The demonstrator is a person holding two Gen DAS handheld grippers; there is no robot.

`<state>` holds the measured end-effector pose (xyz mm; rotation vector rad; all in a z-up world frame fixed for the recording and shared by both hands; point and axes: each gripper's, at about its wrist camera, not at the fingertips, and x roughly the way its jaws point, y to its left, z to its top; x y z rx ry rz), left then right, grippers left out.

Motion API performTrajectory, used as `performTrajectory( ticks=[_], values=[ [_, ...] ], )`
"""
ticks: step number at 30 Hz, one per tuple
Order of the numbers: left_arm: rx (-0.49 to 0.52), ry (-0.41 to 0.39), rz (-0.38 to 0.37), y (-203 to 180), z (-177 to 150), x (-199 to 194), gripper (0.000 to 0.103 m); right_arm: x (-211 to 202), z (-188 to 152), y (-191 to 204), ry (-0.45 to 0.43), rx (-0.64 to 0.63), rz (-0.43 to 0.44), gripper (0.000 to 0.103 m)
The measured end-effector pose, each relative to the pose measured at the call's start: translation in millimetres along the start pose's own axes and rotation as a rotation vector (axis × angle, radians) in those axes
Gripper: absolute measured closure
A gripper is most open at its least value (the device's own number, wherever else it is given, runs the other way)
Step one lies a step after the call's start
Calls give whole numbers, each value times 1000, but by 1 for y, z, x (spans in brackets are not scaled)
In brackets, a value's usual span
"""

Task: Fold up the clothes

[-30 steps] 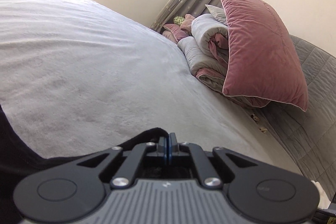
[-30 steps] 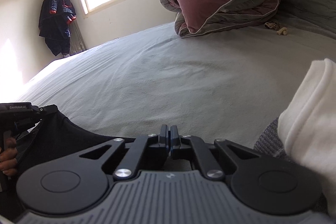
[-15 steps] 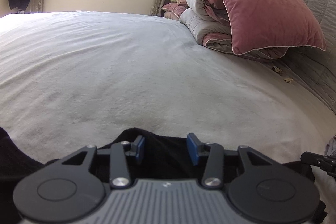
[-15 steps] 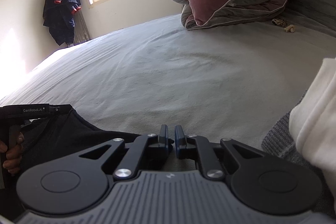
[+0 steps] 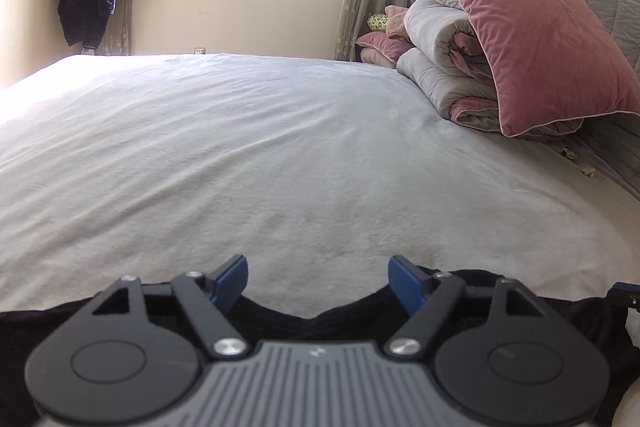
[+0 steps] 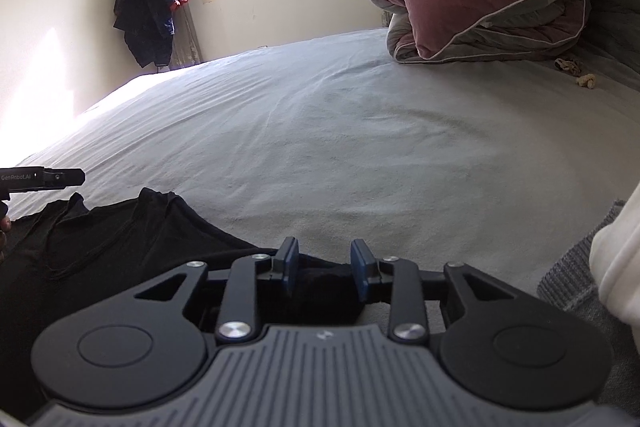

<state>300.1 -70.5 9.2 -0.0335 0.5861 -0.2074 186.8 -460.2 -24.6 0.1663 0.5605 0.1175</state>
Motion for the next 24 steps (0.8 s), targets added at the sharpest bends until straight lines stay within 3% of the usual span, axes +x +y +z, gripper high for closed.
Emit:
performTrajectory(
  ticks=[5,9,18,21,24],
  values=[
    [23,40,89,64,-2,-4,24,-9,4,11,-22,-19,-12,70],
    [87,78,100,97,-5,5,24,-7,11,25,-10,17,49,69],
    [110,106,-108,106,2,32,28,57,46,101,39,-98,143,64],
    [101,157,-146,102,0,44,36,85,47,121,59,-143,153,64],
    [84,158,-178,97,-1,45,59,109,42,127,93,-140,141,64]
  ],
)
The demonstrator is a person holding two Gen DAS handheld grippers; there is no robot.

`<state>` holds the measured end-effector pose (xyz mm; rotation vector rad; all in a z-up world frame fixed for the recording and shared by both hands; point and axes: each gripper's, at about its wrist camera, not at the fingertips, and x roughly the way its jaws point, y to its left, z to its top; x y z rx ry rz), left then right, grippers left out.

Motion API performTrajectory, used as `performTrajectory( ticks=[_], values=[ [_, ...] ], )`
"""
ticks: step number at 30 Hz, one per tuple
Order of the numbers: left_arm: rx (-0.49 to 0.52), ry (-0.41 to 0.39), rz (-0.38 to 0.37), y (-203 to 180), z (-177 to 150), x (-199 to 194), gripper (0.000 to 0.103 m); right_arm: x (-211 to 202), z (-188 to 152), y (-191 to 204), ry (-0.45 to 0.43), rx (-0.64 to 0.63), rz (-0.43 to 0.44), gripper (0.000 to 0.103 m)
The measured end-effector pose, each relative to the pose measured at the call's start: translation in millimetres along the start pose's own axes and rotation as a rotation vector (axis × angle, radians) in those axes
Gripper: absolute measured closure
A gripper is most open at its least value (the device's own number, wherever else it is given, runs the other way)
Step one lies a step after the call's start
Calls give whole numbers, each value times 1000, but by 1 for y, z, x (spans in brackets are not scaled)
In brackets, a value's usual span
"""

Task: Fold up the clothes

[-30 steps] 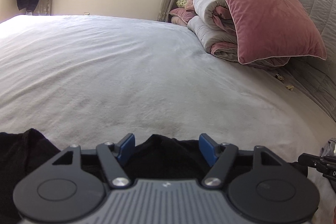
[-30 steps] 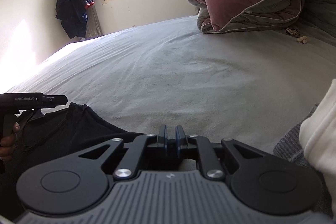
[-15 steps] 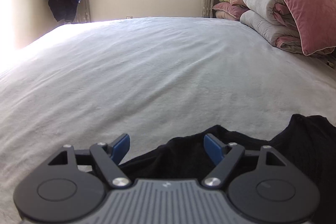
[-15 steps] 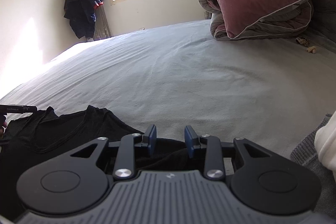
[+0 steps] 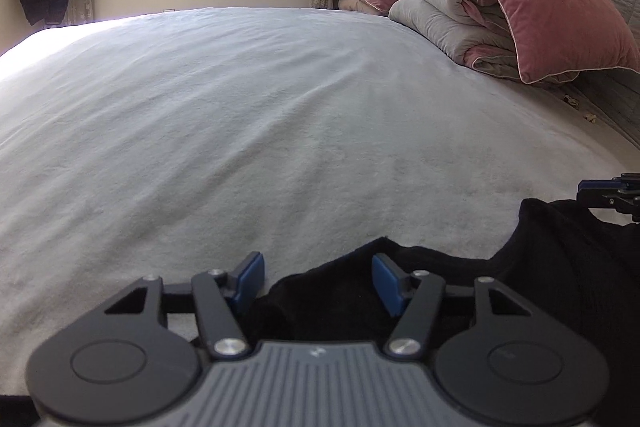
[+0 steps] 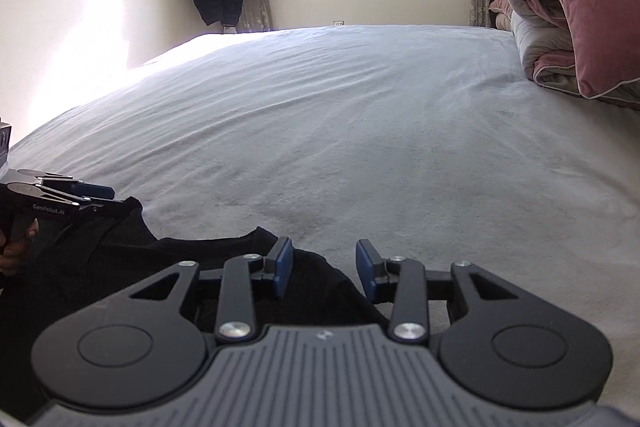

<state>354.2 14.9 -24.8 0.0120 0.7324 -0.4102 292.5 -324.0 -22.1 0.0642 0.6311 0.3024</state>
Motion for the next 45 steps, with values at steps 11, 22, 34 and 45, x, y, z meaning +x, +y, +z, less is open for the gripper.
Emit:
performTrajectory(
  ticks=[11,22,34,45],
  values=[
    [-160,-206,147,-12,-18,-11,101,5,-22,14,-100,-14,-95,100],
    [-191,-163,215,-14,-13,-7,35,11,-19,15,-80,28,-120,56],
    [-277,-140,153,-39,-52,-97,21,-68,-43,45,-48,126,-86,36],
    [-563,-19,74,28,-133,-168,38,-150,-106,32,-13,385,-25,36]
  ],
)
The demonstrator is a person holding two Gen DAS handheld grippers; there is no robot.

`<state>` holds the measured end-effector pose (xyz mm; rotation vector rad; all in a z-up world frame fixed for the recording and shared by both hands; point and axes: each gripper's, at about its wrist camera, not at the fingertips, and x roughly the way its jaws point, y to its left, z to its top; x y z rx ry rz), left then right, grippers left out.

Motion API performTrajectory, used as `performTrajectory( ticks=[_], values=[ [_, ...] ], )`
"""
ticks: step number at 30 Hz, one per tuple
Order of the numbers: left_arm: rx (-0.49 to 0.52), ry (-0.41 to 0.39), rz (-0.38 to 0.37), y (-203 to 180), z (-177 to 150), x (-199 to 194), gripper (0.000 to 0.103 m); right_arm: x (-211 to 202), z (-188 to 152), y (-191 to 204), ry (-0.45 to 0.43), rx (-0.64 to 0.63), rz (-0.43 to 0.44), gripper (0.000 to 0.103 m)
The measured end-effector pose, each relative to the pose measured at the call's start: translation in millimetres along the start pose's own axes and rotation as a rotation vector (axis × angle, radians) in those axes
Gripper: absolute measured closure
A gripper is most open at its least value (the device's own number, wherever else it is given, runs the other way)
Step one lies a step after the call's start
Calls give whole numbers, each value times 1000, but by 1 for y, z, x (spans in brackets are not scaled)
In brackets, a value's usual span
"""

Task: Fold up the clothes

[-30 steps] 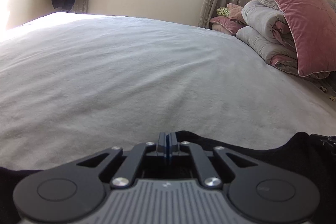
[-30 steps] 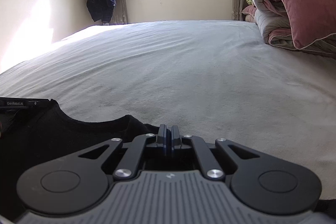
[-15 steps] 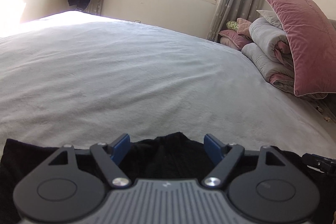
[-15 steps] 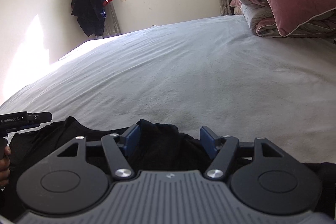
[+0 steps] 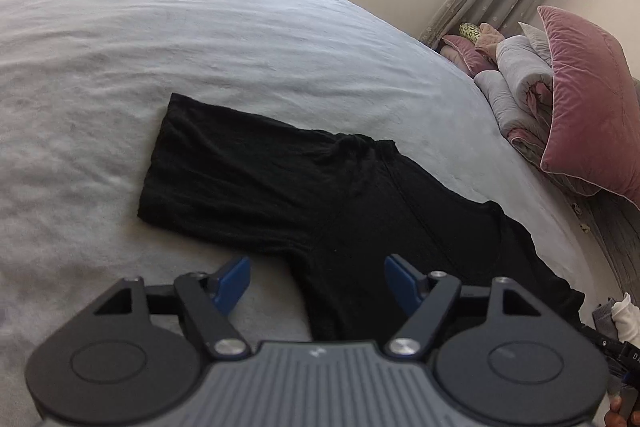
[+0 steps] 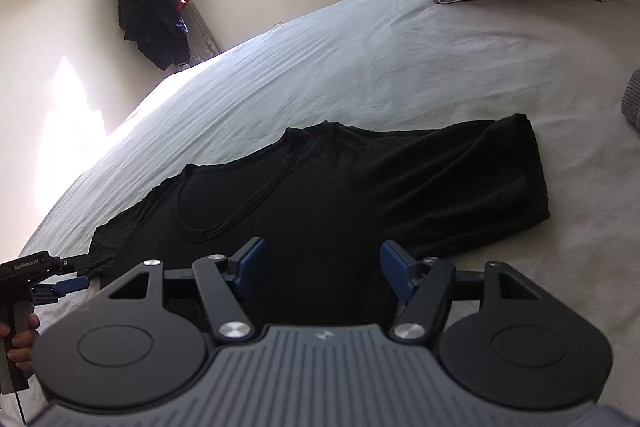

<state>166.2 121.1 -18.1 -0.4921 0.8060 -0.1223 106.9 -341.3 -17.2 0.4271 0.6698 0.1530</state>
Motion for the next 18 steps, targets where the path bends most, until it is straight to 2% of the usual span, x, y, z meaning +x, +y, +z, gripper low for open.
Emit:
performTrajectory(
  ticks=[1,4,7,12,13,14,15,16,18],
  values=[
    [-34,-4,-22,7,-2,-1,42,-3,-3,-5,0,23,1,36],
    [-145,-20,-90,25,-5,-2,45,-8,-12,-22,-1,121,12,36],
    [-239,-31,-120,33,-4,5,58,-5,-18,-36,1,214,38,43],
    [-273,-64,-119,27,-7,17,65,9,-22,-36,-38,274,62,48],
    [-267,-66,-113,25,-7,19,72,13,-21,-34,-45,271,58,56],
    [-267,-60,-108,23,-6,21,95,17,-21,-32,-45,261,45,64],
    [-277,-55,-102,24,-6,24,99,20,-20,-30,-38,249,18,84],
    [-290,-51,-97,24,-6,26,100,22,-18,-30,-29,236,-14,101],
    [-285,-77,-60,24,-4,24,100,21,-16,-34,-41,255,-45,101]
  ],
)
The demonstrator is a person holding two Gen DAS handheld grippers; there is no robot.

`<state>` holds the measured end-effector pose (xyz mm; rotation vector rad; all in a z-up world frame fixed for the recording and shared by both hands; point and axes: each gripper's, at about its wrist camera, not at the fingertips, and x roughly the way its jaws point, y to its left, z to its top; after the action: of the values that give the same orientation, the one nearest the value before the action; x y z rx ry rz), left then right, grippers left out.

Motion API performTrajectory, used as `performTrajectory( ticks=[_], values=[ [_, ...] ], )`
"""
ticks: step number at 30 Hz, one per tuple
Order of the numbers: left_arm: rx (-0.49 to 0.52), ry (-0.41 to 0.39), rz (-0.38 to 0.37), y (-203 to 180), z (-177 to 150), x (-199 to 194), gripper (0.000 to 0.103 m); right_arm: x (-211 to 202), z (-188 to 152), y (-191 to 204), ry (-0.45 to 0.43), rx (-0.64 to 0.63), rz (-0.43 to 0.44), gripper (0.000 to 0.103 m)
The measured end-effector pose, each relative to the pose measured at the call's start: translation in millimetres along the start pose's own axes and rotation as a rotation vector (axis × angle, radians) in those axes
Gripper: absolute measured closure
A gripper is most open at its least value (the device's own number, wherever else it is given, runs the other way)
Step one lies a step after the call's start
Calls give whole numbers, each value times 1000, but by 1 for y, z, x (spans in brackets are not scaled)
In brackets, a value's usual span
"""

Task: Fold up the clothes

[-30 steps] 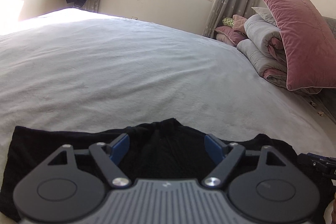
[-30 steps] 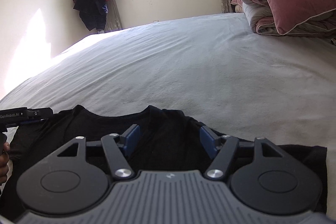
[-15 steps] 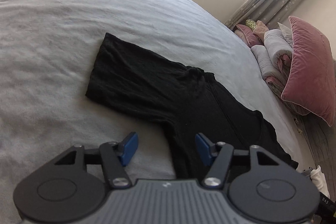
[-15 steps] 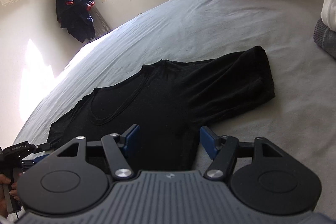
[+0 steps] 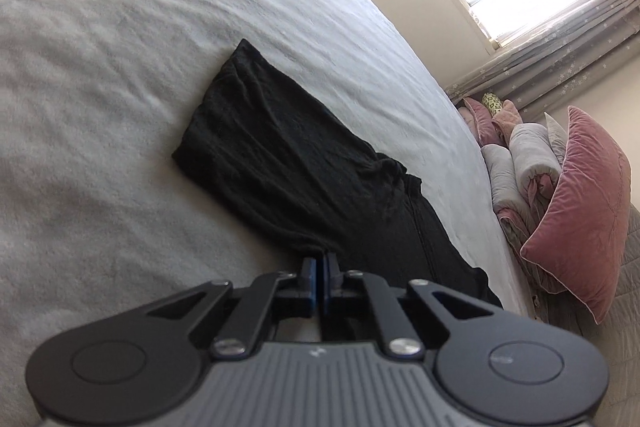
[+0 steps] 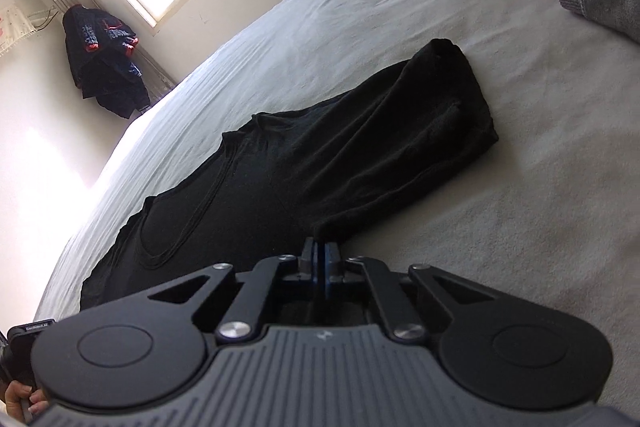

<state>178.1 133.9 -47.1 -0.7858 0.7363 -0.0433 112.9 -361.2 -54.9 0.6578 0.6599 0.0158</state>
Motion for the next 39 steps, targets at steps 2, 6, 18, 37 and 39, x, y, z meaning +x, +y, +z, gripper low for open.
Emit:
performTrajectory(
  ticks=[2,6,18,37,39],
  values=[
    [20,-16,35,-2,3,-1,100,-1,2,-6,-11,41,-13,101],
    [-6,87,-2,1,9,-5,92,-6,2,-6,35,44,10,89],
    [52,234,-105,19,-39,-48,103,-56,-39,-2,148,54,91,84],
    [46,274,-59,31,-66,-103,75,-105,-71,5,185,23,55,67],
    [76,262,-35,31,-73,-110,103,-110,-81,8,197,5,65,75]
  ],
)
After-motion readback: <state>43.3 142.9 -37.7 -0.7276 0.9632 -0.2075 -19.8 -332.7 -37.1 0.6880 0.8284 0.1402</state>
